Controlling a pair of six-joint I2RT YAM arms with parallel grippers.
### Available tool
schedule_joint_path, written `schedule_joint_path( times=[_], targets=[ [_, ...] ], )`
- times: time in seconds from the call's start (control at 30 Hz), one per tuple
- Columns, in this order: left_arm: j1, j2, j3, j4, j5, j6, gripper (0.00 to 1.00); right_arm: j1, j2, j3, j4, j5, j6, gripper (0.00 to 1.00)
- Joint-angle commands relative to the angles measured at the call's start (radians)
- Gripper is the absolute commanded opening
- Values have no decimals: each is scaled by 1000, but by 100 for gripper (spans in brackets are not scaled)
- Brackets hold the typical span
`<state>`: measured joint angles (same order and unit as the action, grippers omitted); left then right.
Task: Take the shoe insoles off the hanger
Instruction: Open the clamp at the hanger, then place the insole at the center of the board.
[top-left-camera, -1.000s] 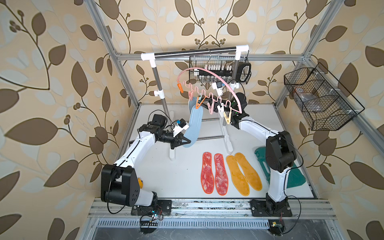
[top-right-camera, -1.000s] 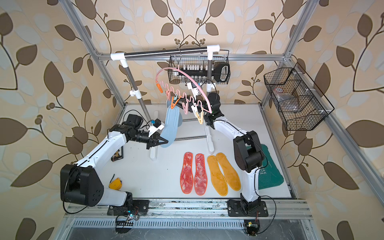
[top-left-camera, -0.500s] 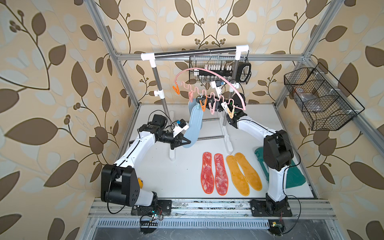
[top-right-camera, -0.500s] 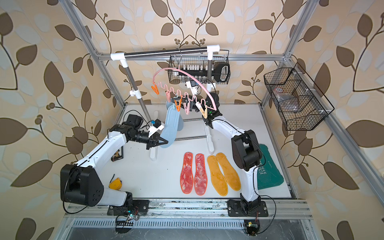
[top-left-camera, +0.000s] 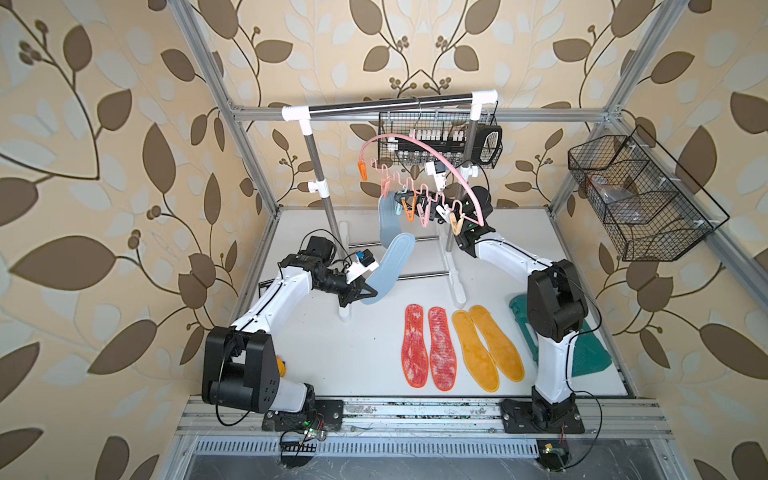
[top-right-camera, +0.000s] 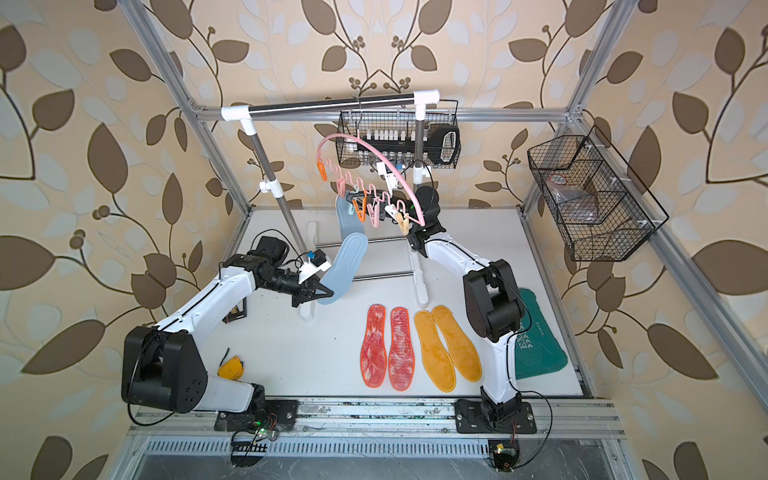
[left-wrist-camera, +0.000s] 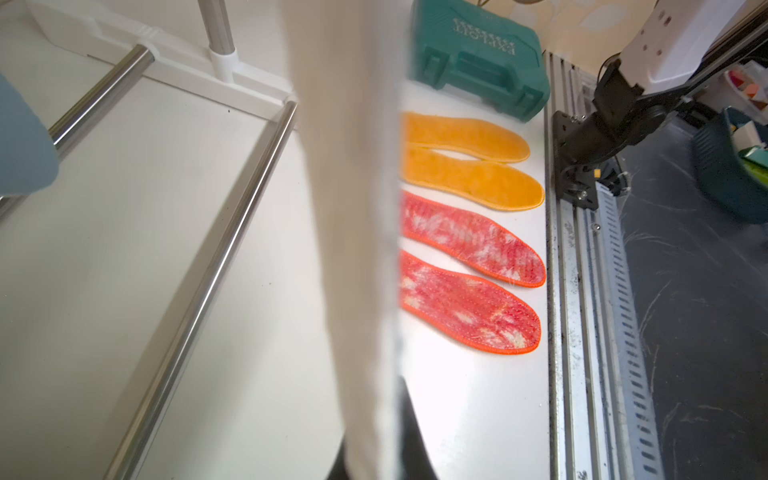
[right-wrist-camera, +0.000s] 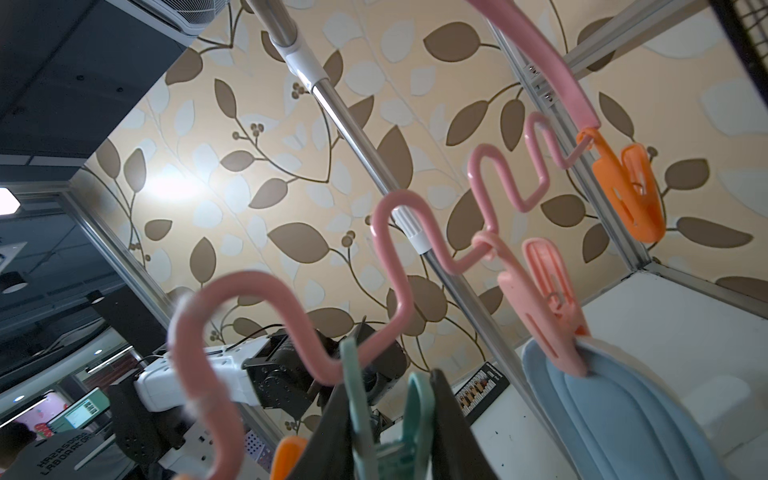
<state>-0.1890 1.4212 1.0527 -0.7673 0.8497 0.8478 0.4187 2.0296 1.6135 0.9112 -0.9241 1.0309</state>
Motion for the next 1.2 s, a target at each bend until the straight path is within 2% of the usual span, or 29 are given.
schedule_joint_path(
  times=[0.0, 0.1, 0.43, 0.7, 0.93, 1.17],
  targets=[
    [5, -32, -23, -13, -53, 43, 0, 1, -25, -34, -42, 29, -21, 37],
    [5, -55, -57, 0, -91, 51, 0, 2, -29, -53, -58, 40, -40, 43],
    [5, -163, -204, 34, -227, 84, 0, -10, -5, -110, -74, 47, -66, 48],
    [5, -227, -298, 51, -266, 79, 0, -14, -28, -214, -190, 108, -179, 51],
    [6, -254, -342, 61, -294, 68, 0, -23, -53, -290, -235, 153, -197, 52],
    [11, -297, -385, 83, -295, 57, 0, -22, -124, -408, -329, 236, -275, 52]
  ],
)
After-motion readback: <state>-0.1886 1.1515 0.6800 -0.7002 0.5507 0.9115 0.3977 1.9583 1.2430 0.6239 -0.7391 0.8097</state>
